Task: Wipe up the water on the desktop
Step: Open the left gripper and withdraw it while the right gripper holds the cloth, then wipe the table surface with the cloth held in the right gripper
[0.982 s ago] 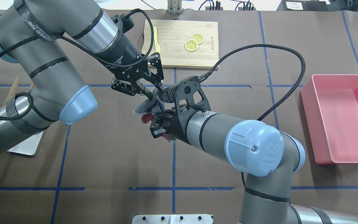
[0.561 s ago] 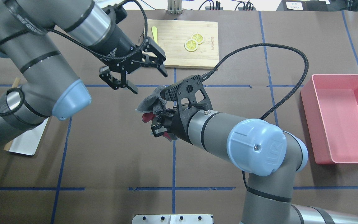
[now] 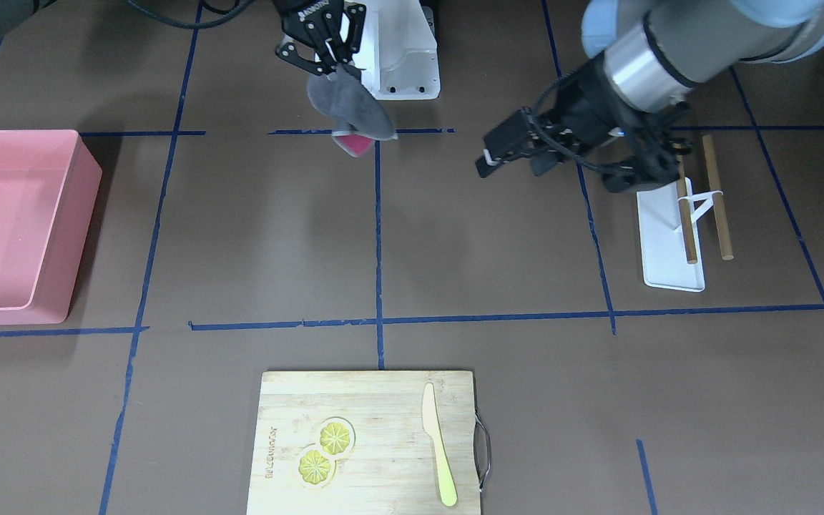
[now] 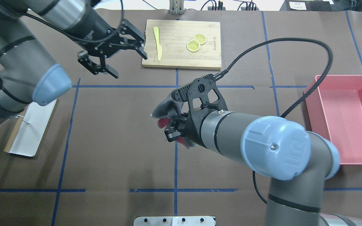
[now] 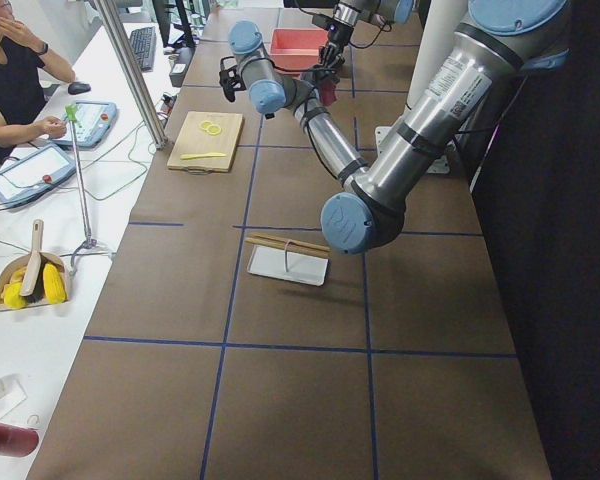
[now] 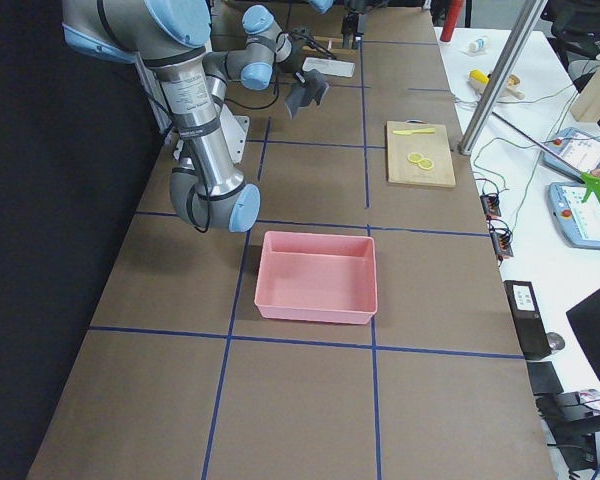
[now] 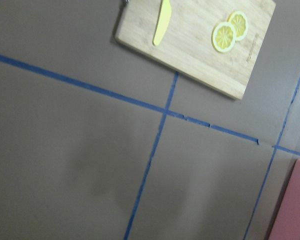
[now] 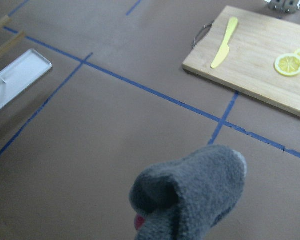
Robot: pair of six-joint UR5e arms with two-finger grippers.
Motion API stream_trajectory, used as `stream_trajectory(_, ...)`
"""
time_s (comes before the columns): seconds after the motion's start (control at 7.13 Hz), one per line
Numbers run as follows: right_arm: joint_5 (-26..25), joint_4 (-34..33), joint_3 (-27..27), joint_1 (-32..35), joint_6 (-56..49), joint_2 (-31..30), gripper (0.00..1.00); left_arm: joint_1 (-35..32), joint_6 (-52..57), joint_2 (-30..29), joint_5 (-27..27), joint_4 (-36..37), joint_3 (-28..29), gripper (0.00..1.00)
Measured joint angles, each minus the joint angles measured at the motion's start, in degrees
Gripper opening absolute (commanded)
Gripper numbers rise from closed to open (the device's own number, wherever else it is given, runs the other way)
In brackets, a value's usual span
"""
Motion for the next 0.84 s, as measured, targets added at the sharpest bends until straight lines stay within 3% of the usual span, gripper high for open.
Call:
stream_trajectory(0.28,9.4,-15.6,4.1,4.4,0.0,0.1,0.0,-4.9,7.9,4.2,0.3,0.0,-0.3,1.0)
stream_trajectory(0.56,14.5,-19.3,3.0,8.0,0.0,-0.6,0.0,-9.4,19.5,7.7,2.4,1.5,-0.4,1.0)
stream_trajectory(0.84,21.5,-19.3,-2.3,12.2,-0.1,-0.6,0.0,-14.2,35.9,11.0,5.7,7.1,-0.9,1.0)
